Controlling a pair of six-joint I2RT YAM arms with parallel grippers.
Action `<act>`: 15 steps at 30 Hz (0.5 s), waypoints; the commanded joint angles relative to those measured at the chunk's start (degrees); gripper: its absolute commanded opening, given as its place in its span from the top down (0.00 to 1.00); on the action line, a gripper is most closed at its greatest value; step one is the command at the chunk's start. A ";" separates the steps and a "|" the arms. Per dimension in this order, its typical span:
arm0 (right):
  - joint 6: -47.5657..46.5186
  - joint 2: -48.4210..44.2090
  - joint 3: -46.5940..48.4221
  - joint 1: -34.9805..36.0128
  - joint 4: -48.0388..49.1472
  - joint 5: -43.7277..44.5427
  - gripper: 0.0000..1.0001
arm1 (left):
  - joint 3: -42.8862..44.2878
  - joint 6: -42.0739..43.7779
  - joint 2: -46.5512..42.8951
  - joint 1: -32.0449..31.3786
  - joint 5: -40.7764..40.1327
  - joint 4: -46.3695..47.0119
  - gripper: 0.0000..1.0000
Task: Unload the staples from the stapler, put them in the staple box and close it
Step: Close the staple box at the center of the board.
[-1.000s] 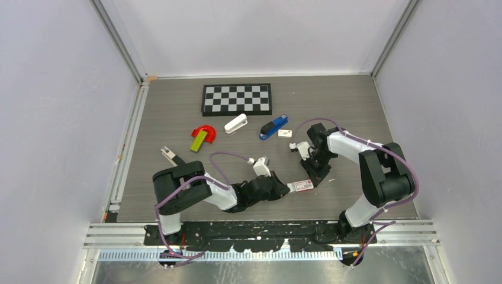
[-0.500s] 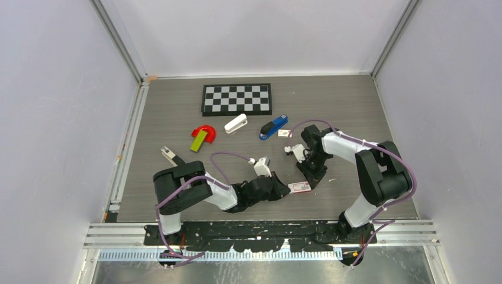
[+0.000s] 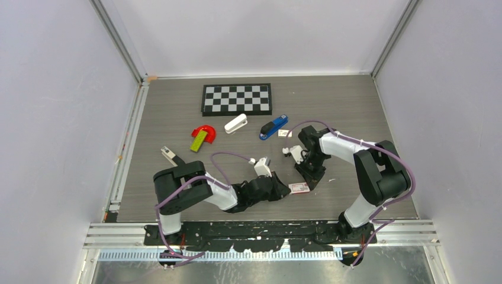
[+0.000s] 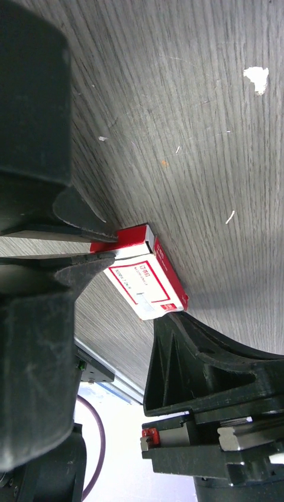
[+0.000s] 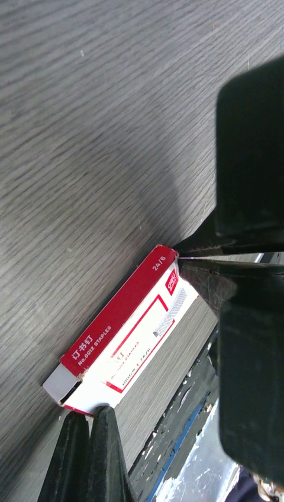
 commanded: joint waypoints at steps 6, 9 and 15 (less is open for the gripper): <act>1.71 -3.25 0.75 -4.92 3.46 -0.09 0.85 | -5.28 6.74 -6.92 0.32 -0.68 5.51 0.61; -0.36 -6.40 1.13 -6.29 2.12 -0.55 0.84 | -6.96 10.94 -11.43 0.29 -1.01 4.24 0.55; -7.72 -15.50 2.43 -8.52 -3.24 -5.31 0.83 | -14.46 22.35 -20.52 0.32 -2.18 4.30 0.60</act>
